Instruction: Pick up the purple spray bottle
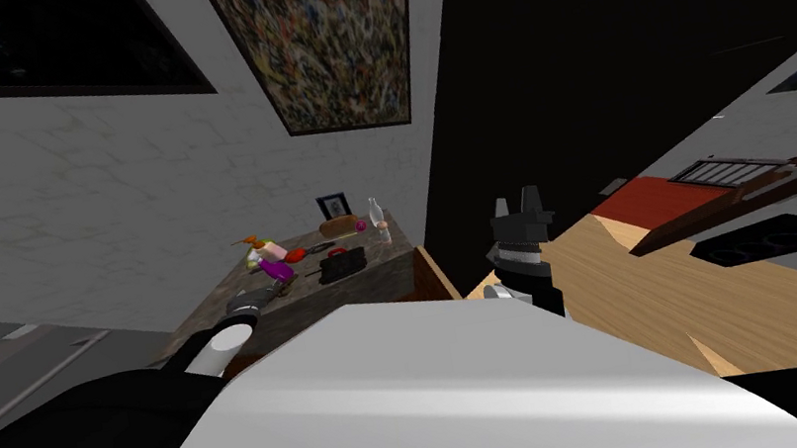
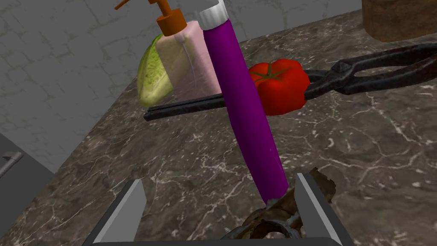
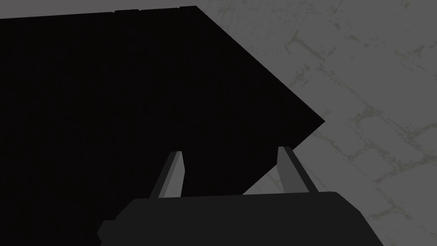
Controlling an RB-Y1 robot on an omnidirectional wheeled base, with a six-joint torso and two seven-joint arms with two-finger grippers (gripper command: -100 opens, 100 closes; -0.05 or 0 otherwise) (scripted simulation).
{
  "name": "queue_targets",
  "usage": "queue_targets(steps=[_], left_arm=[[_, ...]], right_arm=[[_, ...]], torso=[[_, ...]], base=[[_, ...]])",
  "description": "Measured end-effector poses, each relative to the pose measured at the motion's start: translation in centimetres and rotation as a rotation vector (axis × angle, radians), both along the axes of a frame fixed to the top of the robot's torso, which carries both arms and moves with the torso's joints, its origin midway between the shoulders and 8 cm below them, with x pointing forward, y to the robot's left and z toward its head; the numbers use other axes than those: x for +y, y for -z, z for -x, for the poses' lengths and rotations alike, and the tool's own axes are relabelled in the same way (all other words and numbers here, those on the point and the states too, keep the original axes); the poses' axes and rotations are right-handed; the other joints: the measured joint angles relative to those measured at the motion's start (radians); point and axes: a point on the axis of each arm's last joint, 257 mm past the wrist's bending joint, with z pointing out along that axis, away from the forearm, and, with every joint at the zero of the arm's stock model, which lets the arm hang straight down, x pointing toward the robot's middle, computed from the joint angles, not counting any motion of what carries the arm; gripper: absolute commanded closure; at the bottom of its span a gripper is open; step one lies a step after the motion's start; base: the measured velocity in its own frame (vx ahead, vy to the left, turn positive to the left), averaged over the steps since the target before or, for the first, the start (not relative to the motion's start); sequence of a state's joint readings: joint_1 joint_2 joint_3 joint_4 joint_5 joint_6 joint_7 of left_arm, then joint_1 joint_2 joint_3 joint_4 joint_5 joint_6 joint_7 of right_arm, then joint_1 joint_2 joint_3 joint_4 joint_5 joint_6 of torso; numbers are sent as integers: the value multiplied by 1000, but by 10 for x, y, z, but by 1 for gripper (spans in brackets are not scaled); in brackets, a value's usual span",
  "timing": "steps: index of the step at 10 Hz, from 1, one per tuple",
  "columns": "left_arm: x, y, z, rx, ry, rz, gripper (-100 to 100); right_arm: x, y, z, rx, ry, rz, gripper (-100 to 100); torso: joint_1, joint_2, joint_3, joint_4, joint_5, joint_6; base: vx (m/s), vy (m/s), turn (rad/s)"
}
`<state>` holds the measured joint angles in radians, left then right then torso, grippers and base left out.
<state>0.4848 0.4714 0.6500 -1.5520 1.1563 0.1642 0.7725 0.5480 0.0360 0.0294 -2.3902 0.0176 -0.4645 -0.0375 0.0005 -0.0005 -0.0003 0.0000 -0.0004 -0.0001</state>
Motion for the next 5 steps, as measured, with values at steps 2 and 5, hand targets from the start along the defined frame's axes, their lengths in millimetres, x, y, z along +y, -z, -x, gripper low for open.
queue_targets(steps=[2, 5], left_arm=[[8, -3, -3, -45, -18, 64, -100], [21, -9, -3, -111, -45, 151, -100]], right_arm=[[0, 0, 0, 0, 0, 0, 0], [0, 0, 0, 0, 0, 0, 0]], torso=[[0, -1, 0, 0, 0, 0], [0, 0, 0, 0, 0, 0]], base=[[37, -9, -22], [36, -4, -48]])
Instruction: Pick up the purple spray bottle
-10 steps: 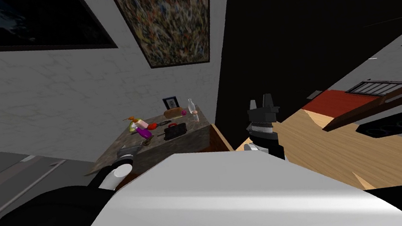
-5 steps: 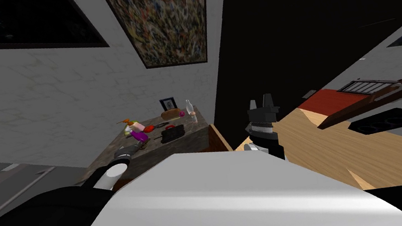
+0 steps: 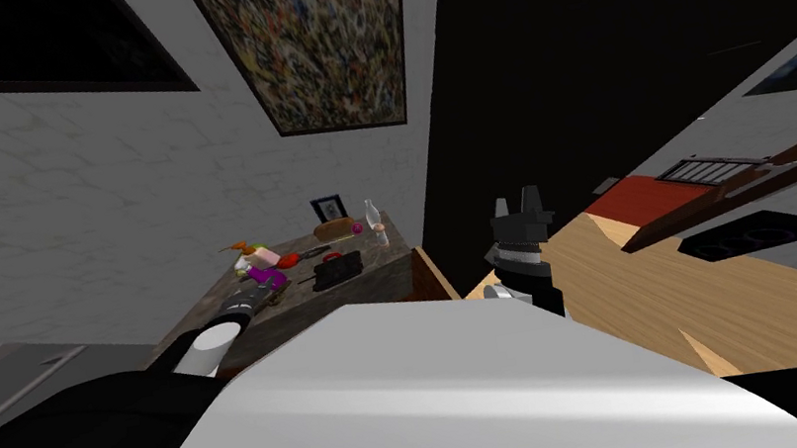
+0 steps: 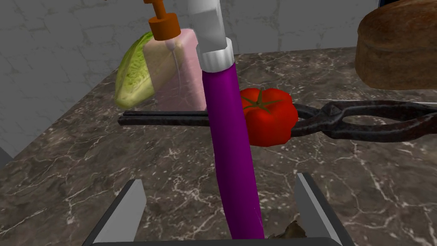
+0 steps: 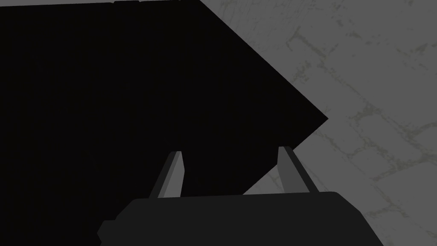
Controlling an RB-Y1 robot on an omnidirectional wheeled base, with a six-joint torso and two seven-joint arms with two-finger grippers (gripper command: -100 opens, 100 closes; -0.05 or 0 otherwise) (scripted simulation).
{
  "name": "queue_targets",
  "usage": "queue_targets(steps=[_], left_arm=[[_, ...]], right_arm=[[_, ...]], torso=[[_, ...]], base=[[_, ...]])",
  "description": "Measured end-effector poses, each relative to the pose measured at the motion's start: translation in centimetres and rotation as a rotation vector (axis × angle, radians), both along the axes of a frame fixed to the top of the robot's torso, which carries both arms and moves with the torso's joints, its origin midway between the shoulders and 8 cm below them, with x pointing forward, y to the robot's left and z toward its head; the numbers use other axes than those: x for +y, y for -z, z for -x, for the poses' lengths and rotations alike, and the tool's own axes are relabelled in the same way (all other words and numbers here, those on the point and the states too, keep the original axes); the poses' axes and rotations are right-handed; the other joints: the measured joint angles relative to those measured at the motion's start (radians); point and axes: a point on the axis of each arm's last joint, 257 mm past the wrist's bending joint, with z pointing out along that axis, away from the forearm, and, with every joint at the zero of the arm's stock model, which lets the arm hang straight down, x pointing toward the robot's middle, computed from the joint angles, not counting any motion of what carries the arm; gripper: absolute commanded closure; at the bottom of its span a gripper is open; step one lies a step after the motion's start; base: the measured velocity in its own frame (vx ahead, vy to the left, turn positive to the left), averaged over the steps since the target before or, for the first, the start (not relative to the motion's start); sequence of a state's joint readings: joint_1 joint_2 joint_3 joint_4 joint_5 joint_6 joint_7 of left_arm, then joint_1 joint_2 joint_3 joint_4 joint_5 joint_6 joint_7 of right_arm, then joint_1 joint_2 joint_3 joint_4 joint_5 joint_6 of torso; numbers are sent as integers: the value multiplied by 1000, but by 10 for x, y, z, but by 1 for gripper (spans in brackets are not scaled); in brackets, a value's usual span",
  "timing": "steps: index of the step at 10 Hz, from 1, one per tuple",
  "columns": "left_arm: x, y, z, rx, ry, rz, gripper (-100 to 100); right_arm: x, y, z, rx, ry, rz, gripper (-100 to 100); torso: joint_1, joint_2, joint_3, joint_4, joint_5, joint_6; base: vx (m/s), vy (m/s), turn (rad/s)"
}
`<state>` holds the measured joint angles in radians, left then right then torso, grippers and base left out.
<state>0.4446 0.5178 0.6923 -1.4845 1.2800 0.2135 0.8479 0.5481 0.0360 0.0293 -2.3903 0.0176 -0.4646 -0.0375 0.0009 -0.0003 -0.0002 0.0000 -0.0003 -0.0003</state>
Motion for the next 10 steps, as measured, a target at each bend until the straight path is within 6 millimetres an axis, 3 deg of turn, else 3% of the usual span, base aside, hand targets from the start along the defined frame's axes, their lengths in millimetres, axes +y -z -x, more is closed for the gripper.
queue_targets(steps=[3, 4, 5, 6, 8, 10], left_arm=[[12, -6, 0, -61, -25, 74, -100], [13, -6, 0, -63, -26, 77, 0], [13, -6, 0, -63, -26, 77, -100], [9, 6, -9, -57, -18, 91, -100], [5, 7, -27, -64, -7, 96, -100], [-1, 21, -47, -55, 10, 111, -100]], right_arm=[[0, 0, 0, 0, 0, 0, 0], [0, 0, 0, 0, 0, 0, 0], [0, 0, 0, 0, 0, 0, 0], [0, 0, 0, 0, 0, 0, 0], [0, 0, 0, 0, 0, 0, 0], [0, 0, 0, 0, 0, 0, 0]], torso=[[0, 0, 0, 0, 0, 0], [0, 1, 1, 0, 0, 0], [0, 2, 1, 0, 0, 0], [1, 4, 2, 1, 0, -1], [0, 4, 2, 1, 0, 0], [1, 5, 3, 1, 0, 0]], base=[[28, -4, -22], [0, 0, 0], [-25, 5, 215], [-33, 4, 124], [-29, 9, 81], [-23, 3, 64]])
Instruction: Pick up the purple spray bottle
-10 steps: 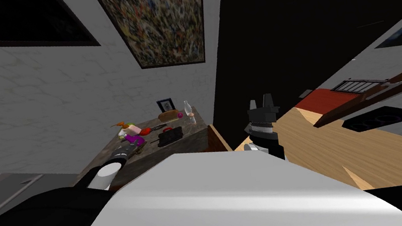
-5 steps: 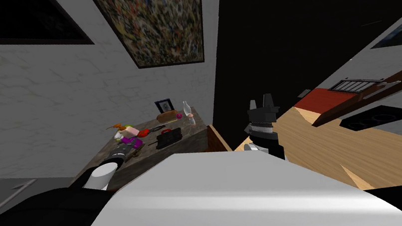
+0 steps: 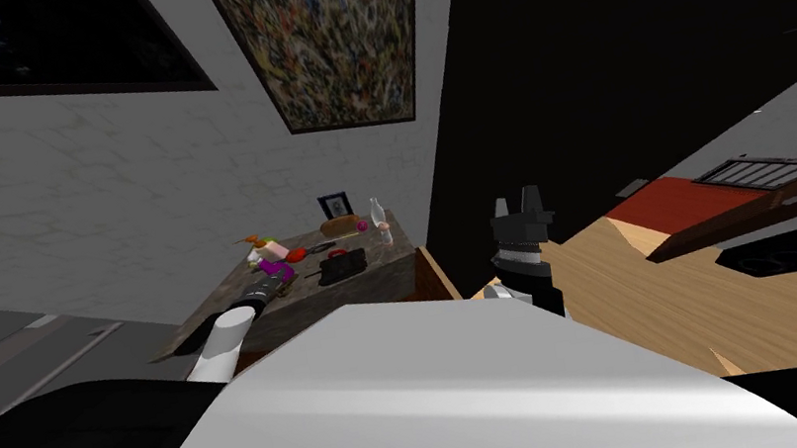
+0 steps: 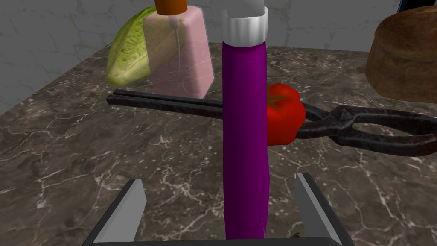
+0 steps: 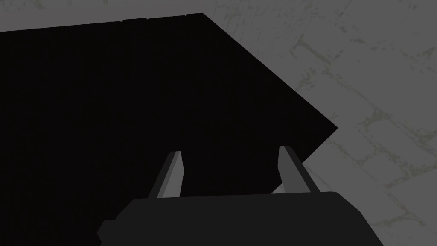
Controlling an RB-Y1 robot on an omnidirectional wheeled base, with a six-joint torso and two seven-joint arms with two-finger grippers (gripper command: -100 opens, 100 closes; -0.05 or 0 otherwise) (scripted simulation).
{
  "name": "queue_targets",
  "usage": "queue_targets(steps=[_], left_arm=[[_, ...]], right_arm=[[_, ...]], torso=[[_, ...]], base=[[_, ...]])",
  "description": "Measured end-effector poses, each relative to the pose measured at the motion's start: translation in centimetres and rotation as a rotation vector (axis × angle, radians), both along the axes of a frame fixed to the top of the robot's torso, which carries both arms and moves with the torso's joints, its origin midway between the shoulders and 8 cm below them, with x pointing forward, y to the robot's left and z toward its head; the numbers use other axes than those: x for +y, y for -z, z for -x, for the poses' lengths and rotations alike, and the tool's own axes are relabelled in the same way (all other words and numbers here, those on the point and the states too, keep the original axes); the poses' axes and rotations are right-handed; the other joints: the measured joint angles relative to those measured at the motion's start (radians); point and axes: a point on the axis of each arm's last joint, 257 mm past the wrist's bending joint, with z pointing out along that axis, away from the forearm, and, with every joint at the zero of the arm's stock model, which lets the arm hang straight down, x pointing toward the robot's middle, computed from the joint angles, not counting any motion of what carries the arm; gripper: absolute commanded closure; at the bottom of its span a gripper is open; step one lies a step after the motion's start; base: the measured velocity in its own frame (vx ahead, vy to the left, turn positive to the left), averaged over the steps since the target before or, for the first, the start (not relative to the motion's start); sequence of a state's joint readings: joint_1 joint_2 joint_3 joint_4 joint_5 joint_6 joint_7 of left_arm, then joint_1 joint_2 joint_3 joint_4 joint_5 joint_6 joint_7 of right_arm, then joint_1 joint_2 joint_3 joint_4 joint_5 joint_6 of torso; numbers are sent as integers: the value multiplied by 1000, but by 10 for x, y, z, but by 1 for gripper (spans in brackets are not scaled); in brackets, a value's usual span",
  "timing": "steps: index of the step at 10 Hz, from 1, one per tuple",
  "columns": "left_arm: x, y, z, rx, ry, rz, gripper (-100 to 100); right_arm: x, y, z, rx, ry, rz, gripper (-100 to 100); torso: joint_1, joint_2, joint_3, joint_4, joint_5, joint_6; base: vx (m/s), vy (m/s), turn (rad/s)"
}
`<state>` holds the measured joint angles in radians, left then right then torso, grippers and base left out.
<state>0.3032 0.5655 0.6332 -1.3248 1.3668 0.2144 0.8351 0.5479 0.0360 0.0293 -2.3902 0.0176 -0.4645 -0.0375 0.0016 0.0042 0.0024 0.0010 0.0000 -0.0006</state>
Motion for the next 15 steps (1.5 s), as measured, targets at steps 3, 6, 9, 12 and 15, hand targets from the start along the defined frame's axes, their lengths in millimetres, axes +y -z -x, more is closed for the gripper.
queue_targets(steps=[3, 6, 9, 12, 15], left_arm=[[-14, 5, -31, 3, 26, 5, -100], [-22, 5, -59, -11, 53, 13, -100], [-34, 14, -90, -5, 79, 20, -100], [-49, 11, -126, -3, 112, 16, -100], [-67, 9, -153, 0, 143, 9, -100]], right_arm=[[0, 0, 0, 0, 0, 0, 0], [0, 0, 0, 0, 0, 0, 0], [0, 0, 0, 0, 0, 0, 0], [0, 0, 0, 0, 0, 0, 0], [0, 0, 0, 0, 0, 0, 0]], torso=[[0, 0, 0, 0, 0, 0], [0, -1, 0, 0, 0, -1], [0, 0, 0, 0, 0, -1], [0, -1, 0, 0, 0, -1], [0, 0, 0, 0, 0, -1]], base=[[-27, 5, 102], [-20, 9, 105], [-28, 8, 108], [-22, 8, 98], [-26, 10, 98]])
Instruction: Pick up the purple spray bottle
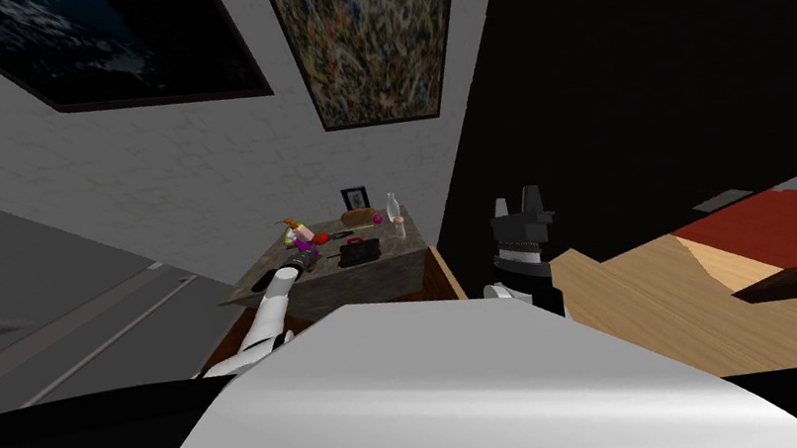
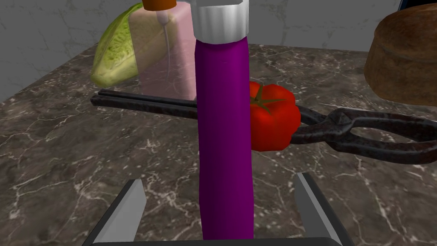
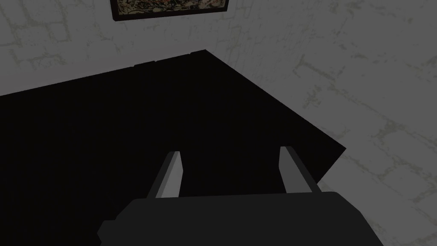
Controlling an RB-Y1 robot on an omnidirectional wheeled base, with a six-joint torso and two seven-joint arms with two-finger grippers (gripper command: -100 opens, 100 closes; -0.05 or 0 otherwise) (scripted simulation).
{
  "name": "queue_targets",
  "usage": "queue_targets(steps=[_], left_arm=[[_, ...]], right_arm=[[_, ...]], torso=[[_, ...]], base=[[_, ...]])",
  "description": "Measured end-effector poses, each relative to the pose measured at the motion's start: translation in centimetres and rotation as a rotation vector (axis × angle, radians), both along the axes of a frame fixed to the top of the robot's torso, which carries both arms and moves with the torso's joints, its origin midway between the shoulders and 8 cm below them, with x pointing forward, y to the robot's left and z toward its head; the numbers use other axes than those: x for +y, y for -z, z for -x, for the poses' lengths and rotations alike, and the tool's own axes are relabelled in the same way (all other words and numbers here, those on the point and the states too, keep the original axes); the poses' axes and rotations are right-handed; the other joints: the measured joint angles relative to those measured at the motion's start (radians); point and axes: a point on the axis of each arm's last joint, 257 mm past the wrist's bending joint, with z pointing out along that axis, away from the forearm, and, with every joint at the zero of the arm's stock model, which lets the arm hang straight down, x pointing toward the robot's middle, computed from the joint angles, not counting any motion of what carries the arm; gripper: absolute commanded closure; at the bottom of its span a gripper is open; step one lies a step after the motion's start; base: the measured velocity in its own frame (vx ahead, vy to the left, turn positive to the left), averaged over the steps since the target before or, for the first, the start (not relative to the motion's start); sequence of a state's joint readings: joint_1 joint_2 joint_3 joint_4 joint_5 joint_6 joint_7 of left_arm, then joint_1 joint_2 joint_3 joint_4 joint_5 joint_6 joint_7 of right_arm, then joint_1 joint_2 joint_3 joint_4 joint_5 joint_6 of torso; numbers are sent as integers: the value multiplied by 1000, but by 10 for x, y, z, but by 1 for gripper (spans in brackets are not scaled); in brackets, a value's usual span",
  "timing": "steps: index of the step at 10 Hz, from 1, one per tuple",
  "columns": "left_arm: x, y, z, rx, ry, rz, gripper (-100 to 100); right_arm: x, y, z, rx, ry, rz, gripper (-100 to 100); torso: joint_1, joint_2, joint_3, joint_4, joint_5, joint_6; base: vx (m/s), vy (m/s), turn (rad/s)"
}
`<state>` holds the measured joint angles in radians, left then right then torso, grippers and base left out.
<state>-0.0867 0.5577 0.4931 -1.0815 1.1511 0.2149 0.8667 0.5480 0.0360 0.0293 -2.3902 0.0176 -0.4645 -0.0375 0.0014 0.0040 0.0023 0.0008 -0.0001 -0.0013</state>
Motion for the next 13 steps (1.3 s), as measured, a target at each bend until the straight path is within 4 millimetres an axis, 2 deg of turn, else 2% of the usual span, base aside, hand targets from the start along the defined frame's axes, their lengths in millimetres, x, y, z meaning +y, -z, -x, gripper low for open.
queue_targets(steps=[5, 9, 12, 13], left_arm=[[-33, -5, -57, 7, 69, -15, -100], [-56, -24, -97, 1, 115, -43, -100], [-62, -33, -109, -12, 127, -38, -100], [-62, -33, -109, -12, 126, -40, 100]], right_arm=[[0, 0, 0, 0, 0, 0, 0], [0, 0, 0, 0, 0, 0, 0], [0, 0, 0, 0, 0, 0, 0], [0, 0, 0, 0, 0, 0, 0]], torso=[[0, 0, 0, 0, 0, 0], [0, 0, 0, 0, 0, 1], [-1, -1, -1, 0, 0, 1], [-1, -1, -1, 0, 0, 1]], base=[[-29, 13, 125], [-21, 8, 72], [-1, 1, -6], [0, 0, 0]])
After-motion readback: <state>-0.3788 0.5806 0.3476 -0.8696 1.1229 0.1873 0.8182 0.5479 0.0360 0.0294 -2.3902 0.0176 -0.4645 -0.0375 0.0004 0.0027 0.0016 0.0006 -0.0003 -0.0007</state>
